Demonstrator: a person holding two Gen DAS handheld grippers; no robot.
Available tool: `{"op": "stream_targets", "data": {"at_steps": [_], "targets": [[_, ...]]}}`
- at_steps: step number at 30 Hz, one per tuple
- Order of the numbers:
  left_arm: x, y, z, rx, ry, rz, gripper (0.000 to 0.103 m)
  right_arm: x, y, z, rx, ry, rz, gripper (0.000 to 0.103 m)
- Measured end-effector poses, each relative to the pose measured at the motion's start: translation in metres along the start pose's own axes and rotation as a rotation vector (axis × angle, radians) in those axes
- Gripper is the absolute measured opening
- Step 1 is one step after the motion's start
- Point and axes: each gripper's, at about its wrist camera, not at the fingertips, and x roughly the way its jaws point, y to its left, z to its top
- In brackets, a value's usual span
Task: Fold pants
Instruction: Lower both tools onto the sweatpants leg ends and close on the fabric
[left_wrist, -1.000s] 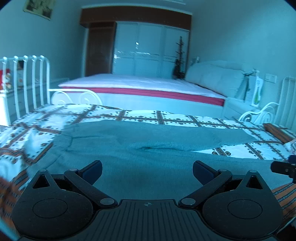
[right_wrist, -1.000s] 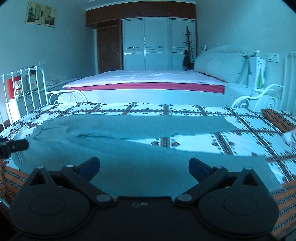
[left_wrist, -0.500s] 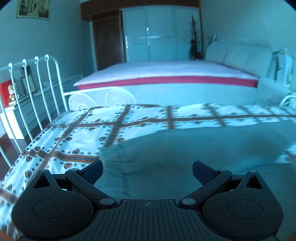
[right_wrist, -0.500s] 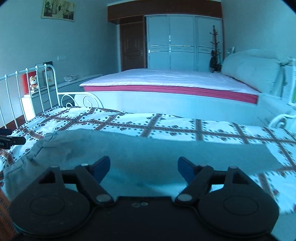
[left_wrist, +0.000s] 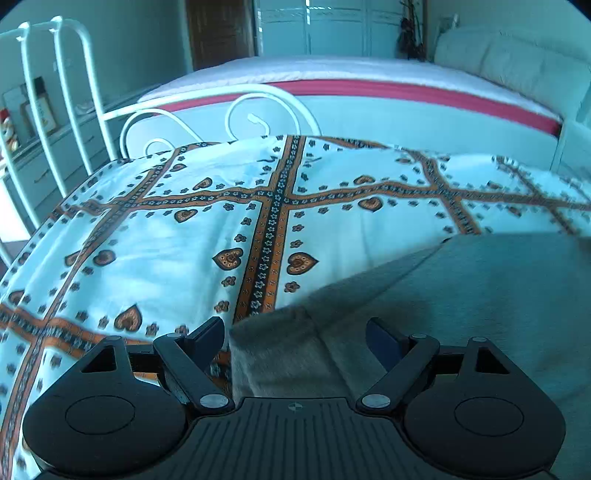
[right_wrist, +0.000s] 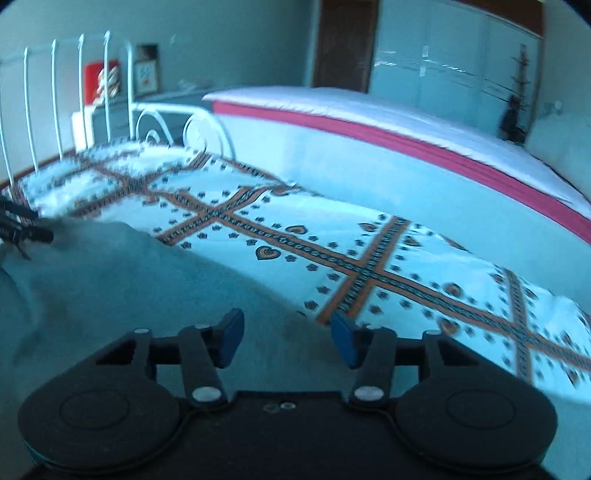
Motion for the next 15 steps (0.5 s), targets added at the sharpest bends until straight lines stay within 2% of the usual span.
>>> {"op": "stream_targets", "data": {"at_steps": [6, 10, 13, 15], "targets": [[0.02, 0.007, 0.005, -0.019, 0.013, -0.065, 0.085, 0.043, -0.005, 0.002, -0.069, 0.072, 0.033, 0.04], [0.026, 0.014, 0.005, -0.04, 0.032, -0.119, 0.084, 0.05, -0.01, 0.0, -0.064, 0.079, 0.074, 0.041], [0.029, 0.024, 0.003, -0.096, 0.036, -0.184, 0.072, 0.054, -0.014, 0.001, -0.059, 0.093, 0.102, 0.038], [0.029, 0.025, 0.003, -0.083, 0.019, -0.167, 0.051, 0.054, -0.014, 0.001, -0.056, 0.102, 0.126, 0.026]]}}
